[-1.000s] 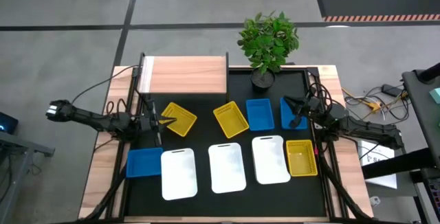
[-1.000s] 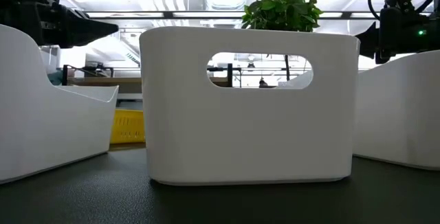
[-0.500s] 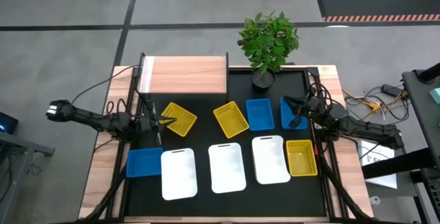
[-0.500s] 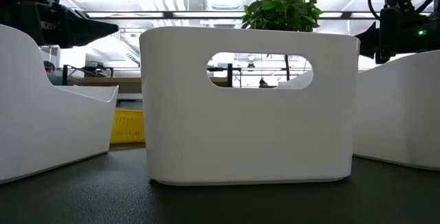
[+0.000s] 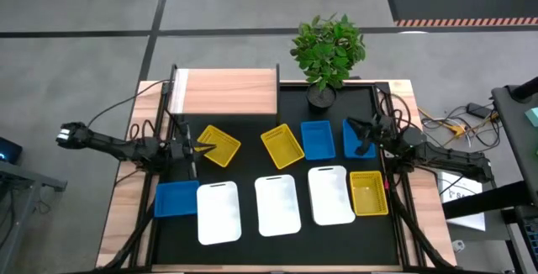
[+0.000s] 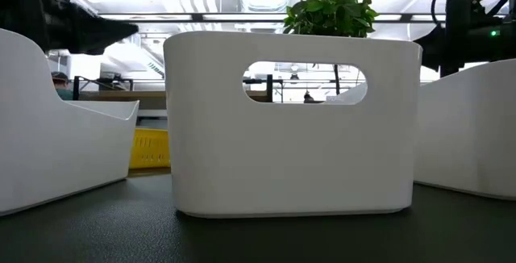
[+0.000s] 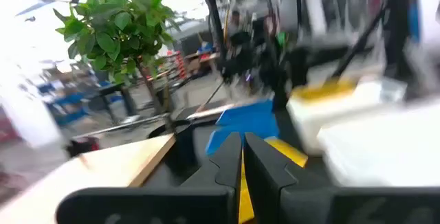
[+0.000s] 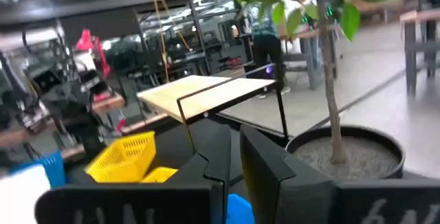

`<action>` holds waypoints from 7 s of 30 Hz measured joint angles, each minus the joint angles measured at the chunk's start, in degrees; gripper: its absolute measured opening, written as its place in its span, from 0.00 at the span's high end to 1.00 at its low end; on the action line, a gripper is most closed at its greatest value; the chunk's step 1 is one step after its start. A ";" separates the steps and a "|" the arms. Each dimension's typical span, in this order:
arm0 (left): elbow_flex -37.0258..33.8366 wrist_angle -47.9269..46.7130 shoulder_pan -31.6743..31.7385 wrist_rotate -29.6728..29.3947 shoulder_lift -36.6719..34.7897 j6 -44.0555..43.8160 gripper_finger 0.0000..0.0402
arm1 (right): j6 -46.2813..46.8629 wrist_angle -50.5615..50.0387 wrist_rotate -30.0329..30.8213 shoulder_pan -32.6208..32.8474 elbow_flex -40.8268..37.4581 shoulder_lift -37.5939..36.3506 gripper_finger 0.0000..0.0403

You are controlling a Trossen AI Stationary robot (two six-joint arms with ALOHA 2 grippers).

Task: Stack baskets on shelf by color
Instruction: Put the center white bin on the shelf

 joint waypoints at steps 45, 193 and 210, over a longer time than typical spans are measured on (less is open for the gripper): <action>0.00 29.04 0.01 1.56 11.35 -25.59 1.00 | -17.56 30.41 -16.34 11.20 14.13 32.56 0.93; 2.28 65.38 0.01 -2.31 8.82 -11.38 1.00 | -29.48 -68.02 11.78 20.94 133.76 112.66 0.98; 2.29 65.51 -0.01 -2.31 7.56 0.61 1.00 | -35.17 -58.99 -6.66 0.25 128.64 112.89 0.98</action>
